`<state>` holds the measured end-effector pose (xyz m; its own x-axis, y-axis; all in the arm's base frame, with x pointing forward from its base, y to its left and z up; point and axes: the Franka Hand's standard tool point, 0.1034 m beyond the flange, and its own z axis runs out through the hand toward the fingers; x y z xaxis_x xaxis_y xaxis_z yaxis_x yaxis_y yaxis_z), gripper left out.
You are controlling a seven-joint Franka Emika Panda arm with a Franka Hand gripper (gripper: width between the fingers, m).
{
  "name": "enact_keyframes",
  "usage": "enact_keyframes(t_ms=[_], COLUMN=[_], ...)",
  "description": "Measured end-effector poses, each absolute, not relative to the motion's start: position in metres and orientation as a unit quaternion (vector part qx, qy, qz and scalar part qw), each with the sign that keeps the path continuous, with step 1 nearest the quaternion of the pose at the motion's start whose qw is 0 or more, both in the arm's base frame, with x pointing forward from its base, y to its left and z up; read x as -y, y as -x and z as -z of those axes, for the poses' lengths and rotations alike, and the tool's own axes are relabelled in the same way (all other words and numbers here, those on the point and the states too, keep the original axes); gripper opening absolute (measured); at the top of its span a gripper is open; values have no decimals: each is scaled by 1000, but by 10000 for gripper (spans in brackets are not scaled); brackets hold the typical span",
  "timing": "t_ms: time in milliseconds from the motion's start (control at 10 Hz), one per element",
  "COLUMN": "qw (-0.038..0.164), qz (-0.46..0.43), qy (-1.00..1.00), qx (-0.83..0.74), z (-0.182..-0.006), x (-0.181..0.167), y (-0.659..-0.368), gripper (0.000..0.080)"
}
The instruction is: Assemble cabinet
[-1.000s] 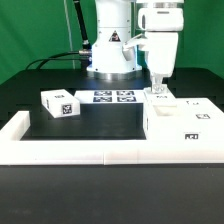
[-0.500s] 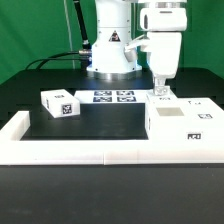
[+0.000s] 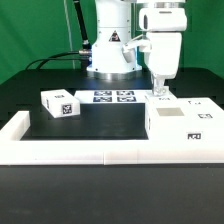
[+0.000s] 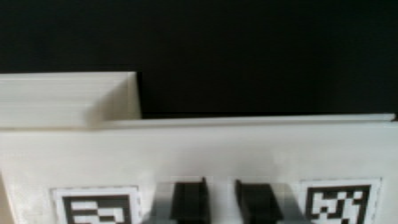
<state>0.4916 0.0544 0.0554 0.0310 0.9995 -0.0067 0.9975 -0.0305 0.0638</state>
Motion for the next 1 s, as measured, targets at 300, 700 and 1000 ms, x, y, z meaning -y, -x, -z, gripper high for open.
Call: enact_keyframes(t_ms=[300, 700, 1000], qw=[29, 32, 33], qz=[-19, -22, -24], qy=[-716, -717, -713], qx=[-698, -696, -700], z=[-58, -59, -59], x=[-54, -56, -55], y=[-523, -543, -554], gripper=[71, 71, 71])
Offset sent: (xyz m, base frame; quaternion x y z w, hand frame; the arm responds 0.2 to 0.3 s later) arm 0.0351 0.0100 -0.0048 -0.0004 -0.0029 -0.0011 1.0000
